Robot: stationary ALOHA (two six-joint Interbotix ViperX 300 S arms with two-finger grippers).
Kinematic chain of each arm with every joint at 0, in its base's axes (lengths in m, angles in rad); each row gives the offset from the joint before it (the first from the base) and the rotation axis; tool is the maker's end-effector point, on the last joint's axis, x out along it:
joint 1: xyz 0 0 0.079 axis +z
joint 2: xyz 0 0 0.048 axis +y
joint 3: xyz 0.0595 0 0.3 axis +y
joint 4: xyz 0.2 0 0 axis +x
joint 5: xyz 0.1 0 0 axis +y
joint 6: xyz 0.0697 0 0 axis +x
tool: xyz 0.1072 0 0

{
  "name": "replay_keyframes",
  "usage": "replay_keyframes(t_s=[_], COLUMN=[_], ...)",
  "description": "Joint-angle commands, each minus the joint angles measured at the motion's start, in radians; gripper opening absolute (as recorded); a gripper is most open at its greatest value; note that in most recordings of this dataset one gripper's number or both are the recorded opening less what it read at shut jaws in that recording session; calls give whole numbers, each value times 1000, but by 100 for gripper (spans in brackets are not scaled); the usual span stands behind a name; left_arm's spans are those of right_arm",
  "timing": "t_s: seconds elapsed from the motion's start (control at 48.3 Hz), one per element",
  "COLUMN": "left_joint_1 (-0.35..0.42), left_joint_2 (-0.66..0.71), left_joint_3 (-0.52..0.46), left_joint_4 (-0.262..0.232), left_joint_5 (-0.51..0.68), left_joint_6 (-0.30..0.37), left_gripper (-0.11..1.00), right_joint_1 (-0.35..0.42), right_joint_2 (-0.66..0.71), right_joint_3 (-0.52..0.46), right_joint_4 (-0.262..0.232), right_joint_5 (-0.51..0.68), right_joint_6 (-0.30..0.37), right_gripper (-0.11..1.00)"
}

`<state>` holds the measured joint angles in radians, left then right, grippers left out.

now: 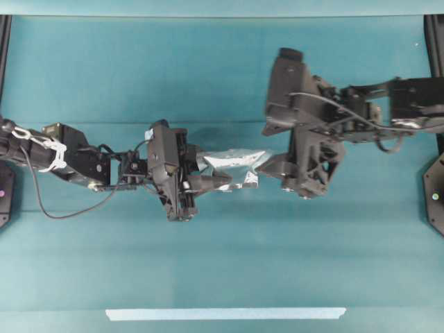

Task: Hand over the silver zip bag and make it stand upright.
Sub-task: 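Open the right gripper and pull it back to the right, then hold the bag upright in the left gripper while the right stays open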

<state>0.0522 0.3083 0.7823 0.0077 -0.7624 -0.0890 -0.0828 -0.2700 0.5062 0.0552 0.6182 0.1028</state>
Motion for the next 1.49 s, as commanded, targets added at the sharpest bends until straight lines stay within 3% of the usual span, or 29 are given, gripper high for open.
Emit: replay_keyframes(t_s=[0.0, 0.662, 1.47], left_joint_1=[-6, -17, -23], left_joint_2=[-8, -5, -5], left_joint_3=[-6, -12, -14], left_joint_4=[0, 0, 0], left_joint_5=[-2, 8, 12], left_joint_6=[2, 2, 3], left_gripper=[27, 27, 27], right_joint_1=[3, 15, 15], right_joint_2=[-43, -186, -189], right_joint_3=[6, 133, 137], right_joint_4=[0, 0, 0], right_joint_5=[-25, -132, -123], right_joint_6=[8, 8, 9], right_gripper=[86, 86, 86])
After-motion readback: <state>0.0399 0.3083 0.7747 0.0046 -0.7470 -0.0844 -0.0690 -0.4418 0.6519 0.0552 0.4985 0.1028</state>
